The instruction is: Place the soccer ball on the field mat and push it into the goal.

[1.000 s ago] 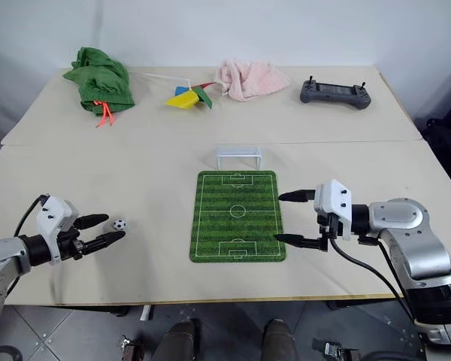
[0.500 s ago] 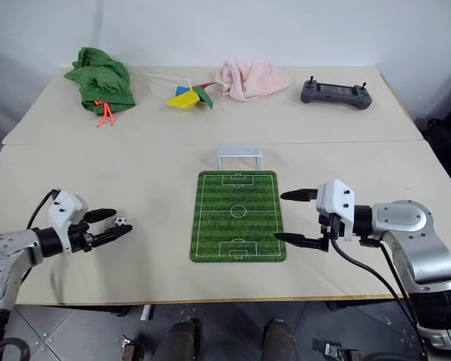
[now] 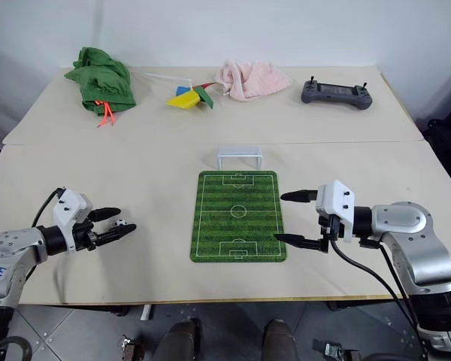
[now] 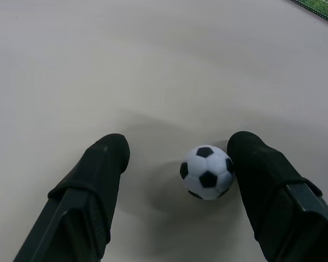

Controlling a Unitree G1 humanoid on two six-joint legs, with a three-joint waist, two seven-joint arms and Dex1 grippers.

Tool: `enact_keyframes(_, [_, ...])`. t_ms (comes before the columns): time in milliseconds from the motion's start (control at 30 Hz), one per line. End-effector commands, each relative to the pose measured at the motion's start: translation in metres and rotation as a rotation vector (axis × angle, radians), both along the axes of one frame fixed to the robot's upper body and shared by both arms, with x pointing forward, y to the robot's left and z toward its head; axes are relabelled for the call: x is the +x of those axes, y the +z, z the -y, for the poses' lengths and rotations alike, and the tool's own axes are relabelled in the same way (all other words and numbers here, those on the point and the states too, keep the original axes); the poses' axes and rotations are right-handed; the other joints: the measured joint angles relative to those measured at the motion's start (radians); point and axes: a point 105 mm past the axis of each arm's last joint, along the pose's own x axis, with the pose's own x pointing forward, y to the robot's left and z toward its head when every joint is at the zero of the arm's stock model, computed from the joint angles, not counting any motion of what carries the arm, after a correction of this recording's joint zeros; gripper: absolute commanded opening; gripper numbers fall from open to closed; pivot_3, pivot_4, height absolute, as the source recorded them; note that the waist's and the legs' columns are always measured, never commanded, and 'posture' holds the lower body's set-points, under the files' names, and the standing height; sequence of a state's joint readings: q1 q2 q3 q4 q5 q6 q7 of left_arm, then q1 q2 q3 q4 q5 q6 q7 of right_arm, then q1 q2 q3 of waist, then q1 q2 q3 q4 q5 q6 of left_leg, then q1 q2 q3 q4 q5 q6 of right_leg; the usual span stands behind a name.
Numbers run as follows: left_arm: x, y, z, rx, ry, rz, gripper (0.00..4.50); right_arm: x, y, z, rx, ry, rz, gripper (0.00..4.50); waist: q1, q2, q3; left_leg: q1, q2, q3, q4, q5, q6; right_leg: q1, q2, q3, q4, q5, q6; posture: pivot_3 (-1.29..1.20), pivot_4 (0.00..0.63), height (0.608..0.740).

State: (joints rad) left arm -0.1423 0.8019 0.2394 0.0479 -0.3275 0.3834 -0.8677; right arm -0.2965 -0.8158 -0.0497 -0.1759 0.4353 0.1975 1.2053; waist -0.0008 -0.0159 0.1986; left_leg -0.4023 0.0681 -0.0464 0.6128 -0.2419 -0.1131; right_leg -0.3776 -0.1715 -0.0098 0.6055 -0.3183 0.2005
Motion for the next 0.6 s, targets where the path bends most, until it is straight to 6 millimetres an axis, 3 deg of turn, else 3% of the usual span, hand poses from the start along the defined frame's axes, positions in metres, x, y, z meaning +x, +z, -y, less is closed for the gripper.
enact_keyframes(33, [-0.0058, 0.0011, 0.0, 0.004, -0.014, -0.012, 3.3, -0.0043, 0.0122, 0.0004, -0.004, 0.019, 0.05, 4.5, 0.0, 0.0, 0.0, 0.0, 0.0, 0.0, 0.0, 0.0, 0.0, 0.0, 0.0, 0.0, 0.0, 0.0, 0.0, 0.0, 0.15, 0.74])
enact_keyframes(133, [-0.0098, 0.0015, -0.0017, 0.007, -0.023, -0.027, 3.3, -0.0034, 0.0127, 0.0002, 0.001, 0.018, 0.05, 4.5, -0.003, 0.0, 0.0, 0.0, 0.0, 0.0, 0.0, 0.0, 0.0, 0.0, 0.0, 0.0, 0.0, 0.0, 0.0, 0.0, 0.15, 0.74])
enact_keyframes(233, [-0.013, 0.003, -0.0015, 0.01, -0.039, -0.039, 2.76, -0.0031, 0.0128, 0.0001, 0.001, 0.02, 0.051, 4.5, -0.002, 0.0, 0.0, 0.0, 0.0, 0.0, 0.0, 0.0, 0.0, 0.0, 0.0, 0.0, 0.0, 0.0, 0.0, 0.0, 0.15, 0.74])
enact_keyframes(433, [-0.0145, 0.0037, -0.0019, 0.012, -0.046, -0.042, 0.93, -0.0023, 0.0122, -0.0005, 0.005, 0.018, 0.05, 4.5, -0.001, 0.0, 0.0, 0.0, 0.0, 0.0, 0.0, 0.0, 0.0, 0.0, 0.0, 0.0, 0.0, 0.0, 0.0, 0.0, 0.15, 0.74])
enact_keyframes(600, [-0.0139, 0.0033, -0.0006, 0.016, -0.051, -0.042, 0.85, -0.0026, 0.0121, -0.0006, 0.009, 0.016, 0.05, 4.5, -0.001, 0.0, 0.0, 0.0, 0.0, 0.0, 0.0, 0.0, 0.0, 0.0, 0.0, 0.0, 0.0, 0.0, 0.0, 0.0, 0.15, 0.74])
